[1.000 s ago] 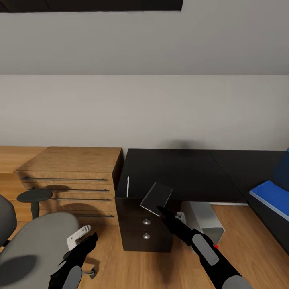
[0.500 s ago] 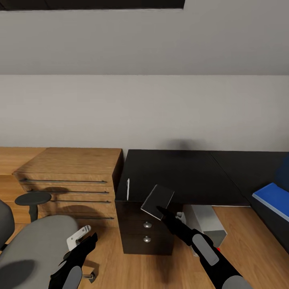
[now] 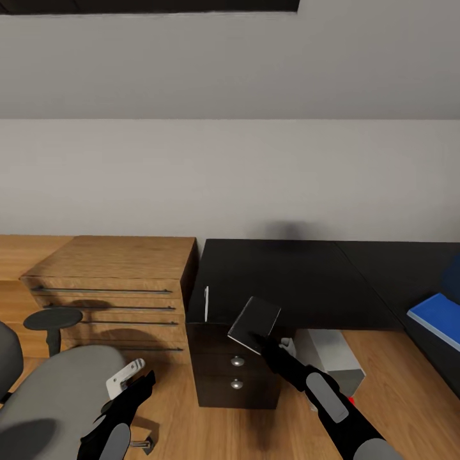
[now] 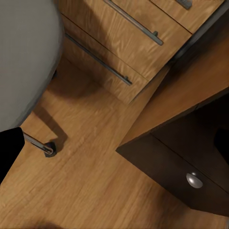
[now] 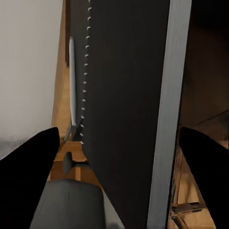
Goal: In the bedroom, organize the workspace by keeping the computer under the desk, ensuring the monitor is on the desk, placing the keyboard on the desk next to the monitor, placing the mouse on the desk next to the keyboard, moving the folder from the swivel chair onto the desk next to the mouse, stacking the notebook on top of the folder with the pen on top of the notebook, and positioning the swivel chair next to the desk.
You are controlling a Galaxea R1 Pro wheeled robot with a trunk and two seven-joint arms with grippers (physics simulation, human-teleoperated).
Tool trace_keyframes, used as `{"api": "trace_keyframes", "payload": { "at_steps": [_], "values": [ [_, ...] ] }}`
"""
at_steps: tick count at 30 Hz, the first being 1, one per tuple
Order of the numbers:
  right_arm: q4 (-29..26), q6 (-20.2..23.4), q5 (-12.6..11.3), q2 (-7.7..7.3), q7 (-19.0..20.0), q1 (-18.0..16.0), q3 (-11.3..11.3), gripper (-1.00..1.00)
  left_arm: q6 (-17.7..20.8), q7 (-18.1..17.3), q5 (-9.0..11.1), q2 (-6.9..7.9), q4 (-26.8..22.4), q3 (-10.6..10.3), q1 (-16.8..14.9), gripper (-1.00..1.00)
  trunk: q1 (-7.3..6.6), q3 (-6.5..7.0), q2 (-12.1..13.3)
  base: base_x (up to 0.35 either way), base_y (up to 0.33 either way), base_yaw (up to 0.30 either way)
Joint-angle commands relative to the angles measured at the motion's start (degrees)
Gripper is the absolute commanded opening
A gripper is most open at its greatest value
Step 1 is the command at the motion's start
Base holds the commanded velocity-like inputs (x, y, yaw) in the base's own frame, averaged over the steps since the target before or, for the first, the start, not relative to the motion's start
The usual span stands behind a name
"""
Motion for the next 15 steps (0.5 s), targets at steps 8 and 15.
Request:
{"api": "trace_keyframes", "payload": {
  "at_steps": [8,15],
  "values": [
    [0.78,0.09,-0.41,-0.05,0.05,-0.04,0.25,-1.00,0.13,0.41,0.39,0.00,-0.08,-0.04,-0.03,1.00,0.00,-0.05,-0.03,0.000,0.000,0.000],
    [0.80,0.00,-0.35,-0.06,0.13,-0.04,0.21,-1.00,0.09,0.41,0.39,0.00,-0.08,-0.04,-0.03,1.00,-0.22,0.12,0.37,0.000,0.000,0.000]
  ]
}}
